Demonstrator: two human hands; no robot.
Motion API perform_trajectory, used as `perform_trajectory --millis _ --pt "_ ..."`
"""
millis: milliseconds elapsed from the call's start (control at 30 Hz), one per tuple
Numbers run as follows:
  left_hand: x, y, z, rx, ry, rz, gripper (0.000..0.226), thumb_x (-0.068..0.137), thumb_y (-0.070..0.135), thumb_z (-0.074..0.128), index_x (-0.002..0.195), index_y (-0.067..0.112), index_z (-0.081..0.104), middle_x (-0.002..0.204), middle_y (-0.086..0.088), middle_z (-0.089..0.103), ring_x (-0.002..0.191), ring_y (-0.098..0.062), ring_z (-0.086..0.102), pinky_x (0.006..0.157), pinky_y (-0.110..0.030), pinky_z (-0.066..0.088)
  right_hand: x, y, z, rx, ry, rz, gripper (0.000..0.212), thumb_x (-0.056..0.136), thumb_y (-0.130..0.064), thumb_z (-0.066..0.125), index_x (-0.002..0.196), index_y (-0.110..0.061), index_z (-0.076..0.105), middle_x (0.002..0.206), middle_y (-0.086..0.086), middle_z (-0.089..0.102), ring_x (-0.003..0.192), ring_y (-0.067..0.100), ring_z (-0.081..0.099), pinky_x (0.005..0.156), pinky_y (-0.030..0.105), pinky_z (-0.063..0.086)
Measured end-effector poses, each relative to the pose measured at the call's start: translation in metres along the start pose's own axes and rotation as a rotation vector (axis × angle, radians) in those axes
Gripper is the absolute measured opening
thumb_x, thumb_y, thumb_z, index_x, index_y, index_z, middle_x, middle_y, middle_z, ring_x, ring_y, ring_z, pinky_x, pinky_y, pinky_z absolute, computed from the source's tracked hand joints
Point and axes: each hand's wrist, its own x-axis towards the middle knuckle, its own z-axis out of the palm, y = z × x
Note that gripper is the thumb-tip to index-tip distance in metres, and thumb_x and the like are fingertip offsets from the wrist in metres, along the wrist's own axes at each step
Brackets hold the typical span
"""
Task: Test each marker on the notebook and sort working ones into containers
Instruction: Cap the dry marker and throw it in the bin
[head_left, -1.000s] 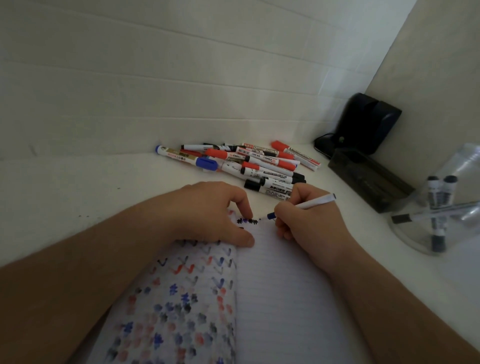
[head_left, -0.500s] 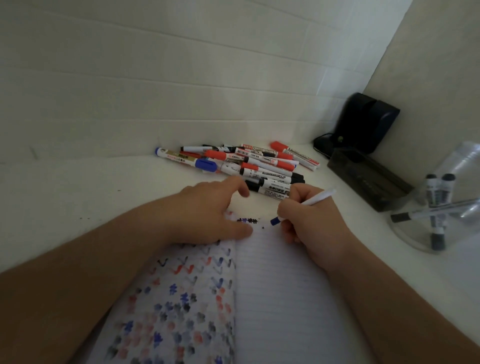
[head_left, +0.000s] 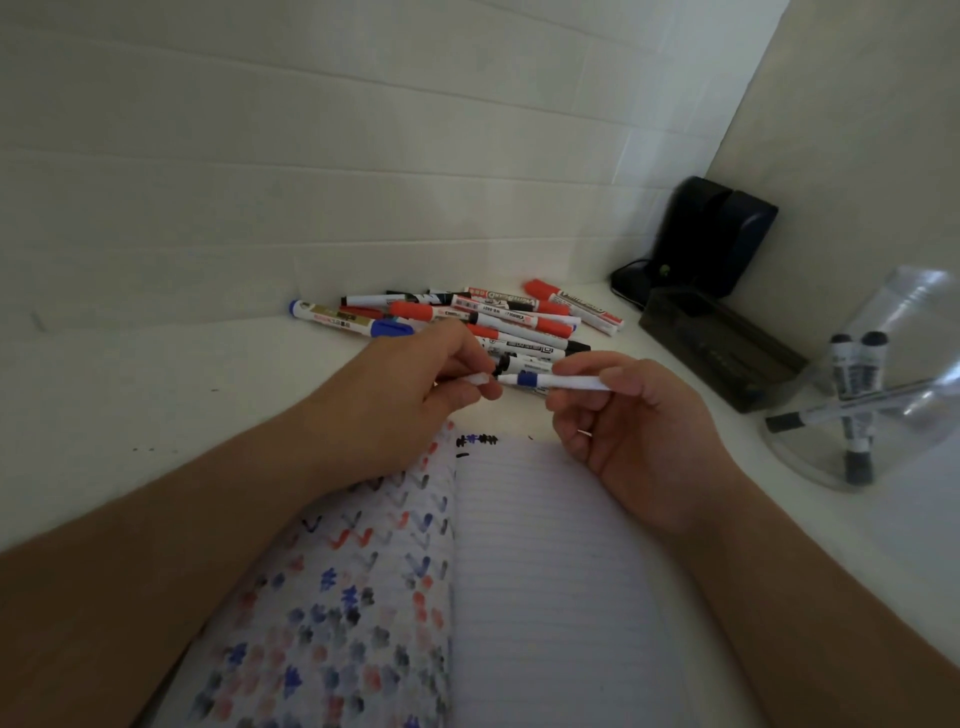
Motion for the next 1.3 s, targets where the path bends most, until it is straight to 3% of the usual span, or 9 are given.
perform_trajectory --millis 167,333,433,667,1000,1100,1167,1233,1300 --pt "0.000 0.001 0.001 0.075 0.018 0.025 0.016 0.101 0.020 0.062 0.110 0.033 0.061 0.096 0.032 0.065 0.094 0.026 0.054 0.073 0.003 0.040 0.003 0.004 0.002 -0.094 0.047 -0.013 0.033 0.088 -0.009 0.047 0.088 -0.012 0.080 0.082 0.015 0.072 0.070 0.021 0.059 0.065 0.032 0.046" --pt "0.001 -0.001 0.001 0.162 0.042 0.048 0.013 0.099 0.030 0.063 0.108 0.040 0.065 0.092 0.023 0.066 0.090 0.011 0.057 0.070 -0.002 0.039 0.002 0.004 0.007 -0.183 0.075 -0.045 0.033 0.095 -0.008 0.047 0.090 -0.013 0.079 0.087 0.019 0.074 0.068 0.023 0.060 0.064 0.032 0.049" --pt "0.002 0.000 0.000 0.120 0.136 0.066 0.012 0.096 0.030 0.069 0.102 0.041 0.070 0.083 0.025 0.064 0.084 0.013 0.057 0.069 -0.001 0.038 0.000 0.003 0.012 -0.215 0.097 -0.062 0.021 0.104 -0.009 0.051 0.093 -0.013 0.068 0.096 0.023 0.076 0.067 0.024 0.062 0.064 0.033 0.051" --pt "0.003 0.001 -0.004 -0.083 0.160 0.054 0.021 0.094 0.021 0.071 0.101 0.041 0.073 0.083 0.024 0.073 0.081 0.007 0.065 0.071 -0.004 0.044 -0.006 -0.003 0.016 -0.302 0.123 -0.122 0.015 0.103 -0.019 0.060 0.091 -0.014 0.066 0.100 0.018 0.079 0.068 0.021 0.063 0.058 0.028 0.046" --pt "0.006 0.009 -0.001 0.033 0.295 0.150 0.018 0.091 0.014 0.075 0.106 0.024 0.080 0.088 0.033 0.062 0.088 0.021 0.058 0.079 0.001 0.039 -0.010 -0.007 0.025 -0.337 0.153 -0.168 0.019 0.103 -0.019 0.061 0.085 -0.020 0.068 0.099 0.015 0.080 0.068 0.021 0.064 0.062 0.029 0.048" --pt "0.004 0.013 -0.002 0.008 0.300 0.129 0.017 0.092 0.013 0.074 0.102 0.027 0.079 0.086 0.028 0.065 0.084 0.017 0.060 0.073 0.000 0.039 -0.012 -0.009 0.031 -0.365 0.183 -0.181 0.023 0.104 -0.020 0.062 0.083 -0.024 0.071 0.094 0.013 0.080 0.067 0.020 0.065 0.060 0.028 0.048" --pt "-0.001 0.019 0.001 -0.006 0.286 0.132 0.020 0.092 0.017 0.075 0.097 0.037 0.076 0.082 0.021 0.071 0.081 0.004 0.065 0.068 -0.006 0.044 -0.017 -0.014 0.030 -0.402 0.202 -0.192 0.032 0.104 -0.019 0.063 0.073 -0.027 0.070 0.082 0.009 0.077 0.063 0.018 0.062 0.057 0.027 0.046" --pt "-0.008 0.032 0.004 -0.057 0.263 0.121 0.018 0.091 0.022 0.075 0.092 0.040 0.075 0.079 0.011 0.074 0.074 -0.010 0.067 0.062 -0.018 0.050 -0.030 -0.028 0.028 -0.426 0.205 -0.214 0.034 0.100 -0.016 0.068 0.067 -0.026 0.069 0.068 0.007 0.068 0.058 0.018 0.056 0.054 0.027 0.041" --pt "-0.012 0.055 0.007 -0.100 0.194 0.114 0.013 0.091 0.024 0.075 0.090 0.037 0.076 0.077 0.009 0.074 0.067 -0.011 0.065 0.060 -0.018 0.050 -0.054 -0.045 0.016 -0.447 0.229 -0.265 0.029 0.095 -0.011 0.074 0.069 -0.023 0.069 0.062 0.007 0.061 0.055 0.017 0.052 0.051 0.026 0.039"
